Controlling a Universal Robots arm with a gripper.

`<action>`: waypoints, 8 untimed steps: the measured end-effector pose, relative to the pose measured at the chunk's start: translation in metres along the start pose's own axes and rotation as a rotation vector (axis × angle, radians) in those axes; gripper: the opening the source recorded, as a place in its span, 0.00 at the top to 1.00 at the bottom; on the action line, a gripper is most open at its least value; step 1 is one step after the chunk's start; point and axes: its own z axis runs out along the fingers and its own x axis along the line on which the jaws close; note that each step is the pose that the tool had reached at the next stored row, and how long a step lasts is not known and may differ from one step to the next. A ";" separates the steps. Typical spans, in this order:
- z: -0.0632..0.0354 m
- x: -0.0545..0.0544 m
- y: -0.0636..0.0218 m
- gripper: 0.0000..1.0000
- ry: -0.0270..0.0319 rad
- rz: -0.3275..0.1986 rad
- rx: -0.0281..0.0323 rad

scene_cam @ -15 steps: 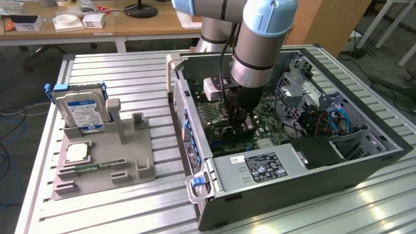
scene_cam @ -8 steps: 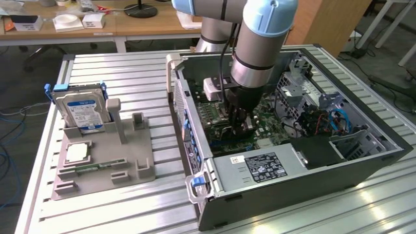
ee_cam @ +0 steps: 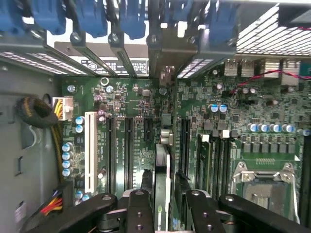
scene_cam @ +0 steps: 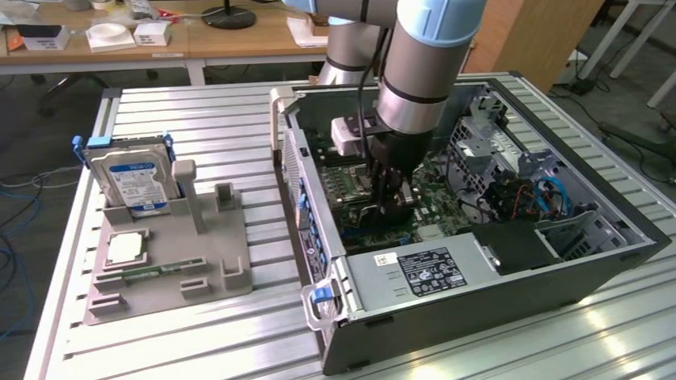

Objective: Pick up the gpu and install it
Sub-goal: 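Insert the gpu into the slot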

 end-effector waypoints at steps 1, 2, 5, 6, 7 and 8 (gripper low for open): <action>-0.0032 0.000 0.0001 0.67 -0.0001 0.000 0.0015; -0.0067 0.000 0.0001 0.67 0.0000 0.000 0.0028; -0.0174 0.000 0.0001 0.67 -0.0001 0.000 0.0063; -0.0187 0.000 0.0001 0.67 0.0000 0.000 0.0068; -0.0186 0.000 0.0001 0.67 -0.0002 0.000 0.0071; -0.0186 0.000 0.0001 0.69 -0.0002 0.000 0.0071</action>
